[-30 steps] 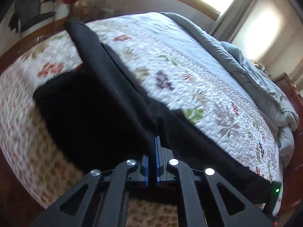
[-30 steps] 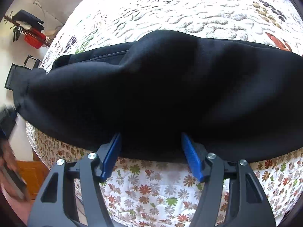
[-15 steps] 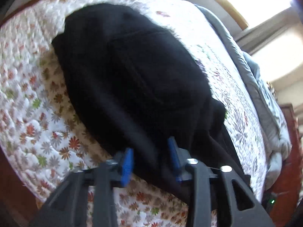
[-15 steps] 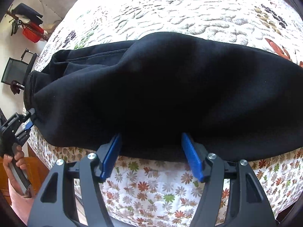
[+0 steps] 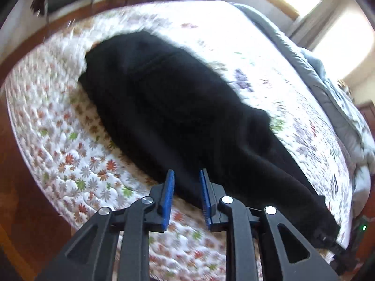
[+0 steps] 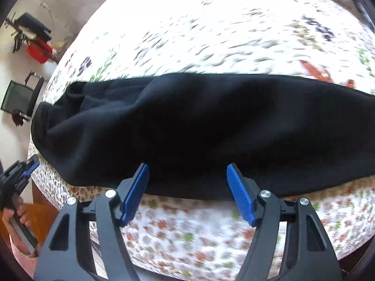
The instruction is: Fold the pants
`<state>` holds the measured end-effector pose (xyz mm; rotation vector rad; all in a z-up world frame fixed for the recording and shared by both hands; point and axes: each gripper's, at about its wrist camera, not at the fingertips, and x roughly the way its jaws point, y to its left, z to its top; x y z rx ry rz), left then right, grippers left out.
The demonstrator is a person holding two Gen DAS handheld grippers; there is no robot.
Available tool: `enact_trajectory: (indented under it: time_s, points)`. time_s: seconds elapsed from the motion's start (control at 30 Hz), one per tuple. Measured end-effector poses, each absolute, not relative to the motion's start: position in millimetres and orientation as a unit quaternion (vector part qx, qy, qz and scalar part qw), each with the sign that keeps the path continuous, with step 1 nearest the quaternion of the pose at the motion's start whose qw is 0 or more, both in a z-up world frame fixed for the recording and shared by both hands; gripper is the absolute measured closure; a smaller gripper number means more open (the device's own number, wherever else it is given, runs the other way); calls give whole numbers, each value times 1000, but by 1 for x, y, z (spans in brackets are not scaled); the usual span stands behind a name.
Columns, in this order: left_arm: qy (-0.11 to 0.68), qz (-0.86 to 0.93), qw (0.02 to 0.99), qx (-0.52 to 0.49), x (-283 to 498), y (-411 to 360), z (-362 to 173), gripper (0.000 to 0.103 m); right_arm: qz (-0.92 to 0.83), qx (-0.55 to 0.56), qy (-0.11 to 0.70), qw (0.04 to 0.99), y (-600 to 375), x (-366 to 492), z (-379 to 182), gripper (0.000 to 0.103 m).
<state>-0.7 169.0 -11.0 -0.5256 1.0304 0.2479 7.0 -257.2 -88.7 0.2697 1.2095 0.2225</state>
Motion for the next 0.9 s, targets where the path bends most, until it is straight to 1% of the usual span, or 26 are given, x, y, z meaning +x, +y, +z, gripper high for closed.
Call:
enact_trajectory:
  time_s: [0.1,0.23,0.3,0.4,0.5,0.6,0.67,0.7,0.73,0.8,0.87,0.9]
  points:
    - [480,42,848,-220,11,144,11,81,88,135,560,812,-277,2,-86,34]
    - [480,-25,870,-111,65,111,26,74,75,157,563,808,-295,-2,-93,34]
    - [487,-44,870,-65,95,104,18,74,74,162,567,804,-297,-3,-98,34]
    - [498,-74,864,6,121,96,0,74,75,169,575,797,-296,-1,-105,34]
    - [513,-105,850,62,134,87,-15,74,71,168,580,794,-296,0,-110,33]
    - [512,-146,840,102,139,81,-23,73,64,170,585,790,-298,5,-115,31]
    - [510,-186,832,115,137,80,-24,64,60,173,588,788,-298,9,-118,31]
    - [515,-216,821,120,140,78,-25,54,59,172,589,787,-297,10,-119,30]
    - [520,-232,813,122,143,76,-28,49,57,171,591,786,-296,11,-120,30]
    - [534,-248,798,132,151,75,-35,47,55,166,593,786,-294,13,-120,27]
    - [545,-242,791,135,157,77,-43,48,51,161,597,784,-292,16,-121,26]
    - [550,-245,787,134,160,77,-47,52,50,159,598,784,-289,18,-122,24]
